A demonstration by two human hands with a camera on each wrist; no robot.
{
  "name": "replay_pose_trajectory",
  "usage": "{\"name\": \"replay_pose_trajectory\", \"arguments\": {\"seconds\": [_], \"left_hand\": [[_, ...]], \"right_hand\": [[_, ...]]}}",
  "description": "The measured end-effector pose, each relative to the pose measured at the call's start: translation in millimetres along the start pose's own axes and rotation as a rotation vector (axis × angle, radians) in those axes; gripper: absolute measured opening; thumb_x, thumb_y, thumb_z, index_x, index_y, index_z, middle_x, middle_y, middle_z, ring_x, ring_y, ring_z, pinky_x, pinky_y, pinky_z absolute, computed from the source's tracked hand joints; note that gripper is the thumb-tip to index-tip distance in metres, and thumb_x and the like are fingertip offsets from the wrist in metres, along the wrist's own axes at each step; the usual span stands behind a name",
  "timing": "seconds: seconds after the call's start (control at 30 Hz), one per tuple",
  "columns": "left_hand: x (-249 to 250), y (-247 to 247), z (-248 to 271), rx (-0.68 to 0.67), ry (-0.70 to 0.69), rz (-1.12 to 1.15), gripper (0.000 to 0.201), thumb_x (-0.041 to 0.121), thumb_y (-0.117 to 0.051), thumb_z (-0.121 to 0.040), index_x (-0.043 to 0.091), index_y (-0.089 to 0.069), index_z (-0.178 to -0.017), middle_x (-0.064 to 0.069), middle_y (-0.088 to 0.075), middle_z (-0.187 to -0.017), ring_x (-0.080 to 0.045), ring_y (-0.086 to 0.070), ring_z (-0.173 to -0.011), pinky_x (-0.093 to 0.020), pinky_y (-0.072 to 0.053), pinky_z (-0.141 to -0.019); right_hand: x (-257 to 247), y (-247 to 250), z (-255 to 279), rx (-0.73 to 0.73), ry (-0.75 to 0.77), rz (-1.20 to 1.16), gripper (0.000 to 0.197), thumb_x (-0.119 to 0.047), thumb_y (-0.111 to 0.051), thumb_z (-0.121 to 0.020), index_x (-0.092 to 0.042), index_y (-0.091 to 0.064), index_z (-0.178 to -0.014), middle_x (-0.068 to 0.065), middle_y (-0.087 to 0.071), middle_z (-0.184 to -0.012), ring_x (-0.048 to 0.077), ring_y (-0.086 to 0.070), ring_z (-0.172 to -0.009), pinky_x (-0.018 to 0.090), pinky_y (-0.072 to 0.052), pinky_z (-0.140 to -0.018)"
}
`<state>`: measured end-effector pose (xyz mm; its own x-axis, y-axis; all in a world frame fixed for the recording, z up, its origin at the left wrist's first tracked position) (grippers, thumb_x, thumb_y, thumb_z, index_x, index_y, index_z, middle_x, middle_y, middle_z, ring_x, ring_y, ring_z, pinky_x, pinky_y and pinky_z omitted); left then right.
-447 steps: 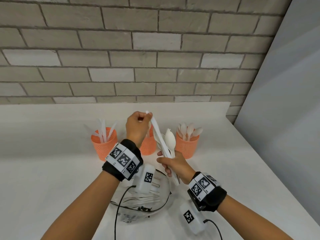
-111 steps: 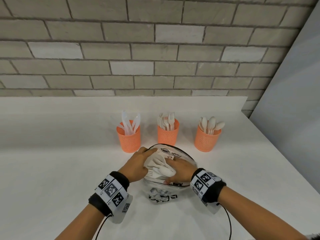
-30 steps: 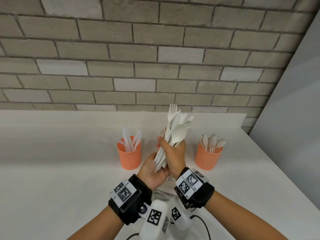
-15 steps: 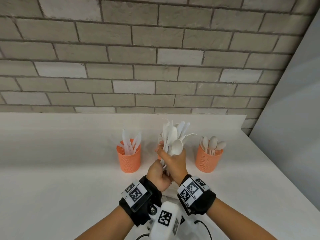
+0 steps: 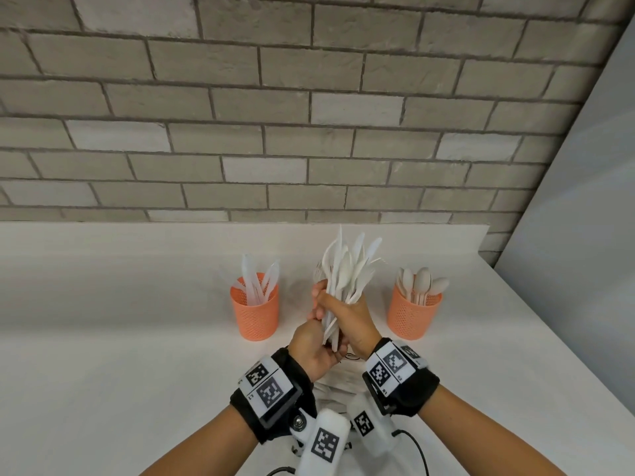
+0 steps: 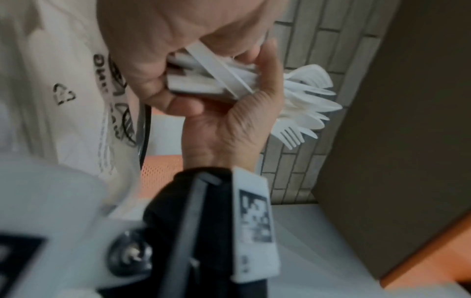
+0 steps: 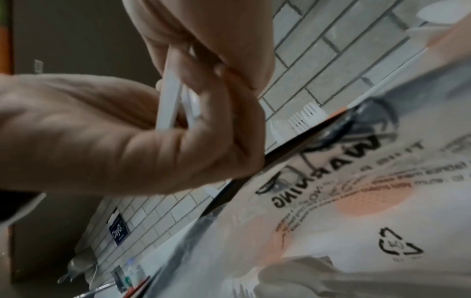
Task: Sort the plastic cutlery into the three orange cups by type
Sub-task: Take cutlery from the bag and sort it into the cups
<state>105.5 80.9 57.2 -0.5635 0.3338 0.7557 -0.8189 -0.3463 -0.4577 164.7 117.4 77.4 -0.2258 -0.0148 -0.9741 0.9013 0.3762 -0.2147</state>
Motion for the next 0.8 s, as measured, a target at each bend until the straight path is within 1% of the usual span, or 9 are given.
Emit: {"name": "replay_pose_trajectory", "arguments": {"seconds": [0.1, 0.17, 0.23, 0.3, 0.37, 0.4, 0.5, 0.63, 0.8], "left_hand": [[9, 6, 7, -0.062, -0.023, -0.250, 0.027, 0.009, -0.035, -0.097, 0.006, -0.058, -0.083, -0.008, -0.056, -0.072, -0.018, -0.054, -0.067, -0.026, -0.049, -0.060], [21, 7, 9, -0.068, -0.112, -0.405, 0.020, 0.003, -0.038, -0.093, 0.004, -0.058, -0.091, -0.007, -0.059, -0.081, -0.018, -0.055, -0.076, -0.026, -0.049, -0.068], [38, 6, 12, -0.032, -0.297, -0.492, 0.018, 0.004, -0.041, -0.093, 0.006, -0.057, -0.102, -0.004, -0.061, -0.095, -0.015, -0.056, -0.085, -0.023, -0.049, -0.071], [56, 7, 14, 0.031, -0.475, -0.500, 0.020, 0.010, -0.043, -0.096, 0.009, -0.055, -0.111, 0.002, -0.058, -0.101, -0.009, -0.055, -0.086, -0.017, -0.049, -0.069], [72, 5, 15, 0.069, -0.591, -0.481, 0.017, 0.015, -0.047, -0.095, 0.014, -0.057, -0.108, 0.006, -0.055, -0.096, -0.007, -0.053, -0.086, -0.016, -0.049, -0.067], [77, 3, 15, 0.079, -0.624, -0.482, 0.013, 0.018, -0.049, -0.095, 0.017, -0.058, -0.103, 0.009, -0.054, -0.093, -0.008, -0.052, -0.086, -0.019, -0.048, -0.070], [85, -1, 9, 0.106, -0.652, -0.530, 0.012, 0.024, -0.055, -0.091, 0.016, -0.061, -0.098, 0.012, -0.057, -0.087, -0.009, -0.053, -0.085, -0.026, -0.045, -0.079], [86, -3, -3, 0.132, -0.590, -0.644, 0.021, 0.023, -0.062, -0.087, 0.005, -0.065, -0.098, 0.001, -0.062, -0.085, -0.012, -0.054, -0.078, -0.019, -0.042, -0.064], [86, -3, -10, 0.154, -0.573, -0.694, 0.023, 0.018, -0.065, -0.084, 0.002, -0.066, -0.100, -0.002, -0.061, -0.086, -0.008, -0.051, -0.068, -0.017, -0.038, -0.059]], "right_hand": [[-1, 8, -9, 0.117, 0.035, 0.020, 0.018, -0.001, -0.059, -0.086, -0.016, -0.062, -0.077, -0.003, -0.050, -0.043, 0.012, -0.049, -0.039, 0.024, -0.048, -0.046], [-3, 15, -12, 0.147, 0.024, 0.011, 0.017, 0.002, -0.059, -0.085, -0.013, -0.061, -0.078, -0.004, -0.050, -0.042, 0.009, -0.046, -0.035, 0.020, -0.044, -0.040], [-4, 20, -14, 0.126, 0.000, 0.027, 0.017, 0.006, -0.060, -0.083, -0.010, -0.061, -0.078, -0.001, -0.055, -0.047, 0.007, -0.049, -0.036, 0.018, -0.043, -0.038], [-2, 24, -13, 0.073, -0.040, 0.045, 0.014, 0.007, -0.060, -0.083, -0.007, -0.060, -0.079, 0.002, -0.059, -0.051, 0.009, -0.053, -0.041, 0.018, -0.044, -0.040], [3, 25, -11, 0.003, -0.096, 0.047, 0.013, 0.008, -0.059, -0.084, -0.005, -0.060, -0.082, 0.006, -0.062, -0.059, 0.014, -0.058, -0.050, 0.019, -0.047, -0.045], [4, 24, -8, -0.032, -0.120, 0.052, 0.012, 0.008, -0.058, -0.084, -0.004, -0.059, -0.083, 0.007, -0.062, -0.064, 0.014, -0.061, -0.054, 0.020, -0.049, -0.048], [9, 22, -2, -0.135, -0.178, 0.039, 0.012, 0.007, -0.058, -0.085, -0.005, -0.054, -0.083, 0.008, -0.055, -0.062, 0.014, -0.058, -0.049, 0.021, -0.048, -0.046], [9, 22, 5, -0.147, -0.217, 0.100, 0.016, 0.000, -0.063, -0.084, -0.010, -0.051, -0.080, 0.000, -0.048, -0.046, 0.010, -0.046, -0.035, 0.021, -0.046, -0.039], [4, 26, 11, -0.168, -0.192, 0.142, 0.018, 0.001, -0.063, -0.084, -0.008, -0.047, -0.086, -0.004, -0.046, -0.042, 0.009, -0.042, -0.031, 0.019, -0.043, -0.036]]}}
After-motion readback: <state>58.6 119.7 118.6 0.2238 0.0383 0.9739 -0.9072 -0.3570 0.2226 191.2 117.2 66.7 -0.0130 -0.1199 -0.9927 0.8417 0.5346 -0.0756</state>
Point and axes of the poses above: each hand's wrist, its own z-axis away from the middle knuckle, its own y-axis out of the back of the hand, x = y × z, the point moved 2 cm from there along -z, towards the middle knuckle
